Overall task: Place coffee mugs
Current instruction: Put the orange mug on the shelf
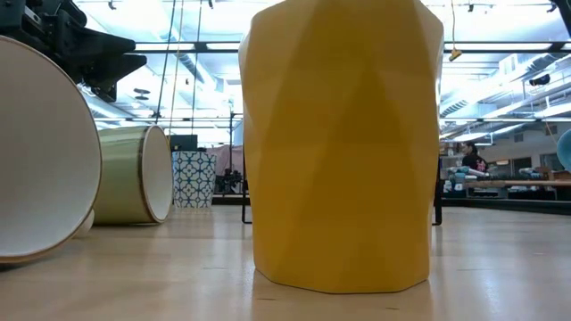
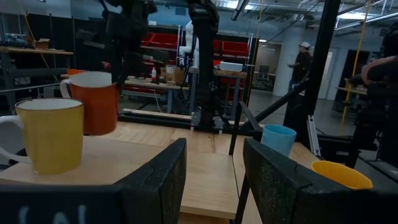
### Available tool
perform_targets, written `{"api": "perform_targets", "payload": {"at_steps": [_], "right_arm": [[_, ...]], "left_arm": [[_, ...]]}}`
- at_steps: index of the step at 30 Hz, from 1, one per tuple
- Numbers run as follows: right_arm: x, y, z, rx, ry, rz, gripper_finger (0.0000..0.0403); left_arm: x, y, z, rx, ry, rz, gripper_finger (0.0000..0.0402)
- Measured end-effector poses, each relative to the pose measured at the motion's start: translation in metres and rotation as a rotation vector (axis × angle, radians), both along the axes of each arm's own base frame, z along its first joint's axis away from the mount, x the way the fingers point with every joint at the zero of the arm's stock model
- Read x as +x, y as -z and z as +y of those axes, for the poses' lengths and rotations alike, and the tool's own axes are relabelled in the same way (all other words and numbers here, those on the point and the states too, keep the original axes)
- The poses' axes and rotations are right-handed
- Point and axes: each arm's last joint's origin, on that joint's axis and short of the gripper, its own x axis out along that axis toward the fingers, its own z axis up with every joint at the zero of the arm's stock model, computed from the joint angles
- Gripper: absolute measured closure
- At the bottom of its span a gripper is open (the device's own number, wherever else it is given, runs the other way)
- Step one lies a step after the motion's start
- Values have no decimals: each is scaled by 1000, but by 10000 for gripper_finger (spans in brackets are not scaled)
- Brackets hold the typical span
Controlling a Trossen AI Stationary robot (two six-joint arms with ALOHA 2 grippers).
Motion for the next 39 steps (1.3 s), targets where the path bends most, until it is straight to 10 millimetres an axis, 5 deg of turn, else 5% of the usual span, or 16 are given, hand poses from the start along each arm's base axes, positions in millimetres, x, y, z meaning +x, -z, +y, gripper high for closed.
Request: {"api": "perform_targets", "payload": {"at_steps": [14, 39], "right_arm": [[-5, 4, -13, 5, 78, -22, 378], [6, 2, -2, 87, 640, -82, 378]], "left_arm": [[0, 0, 0, 0, 0, 0, 235], [0, 0, 0, 0, 0, 0, 235]]}}
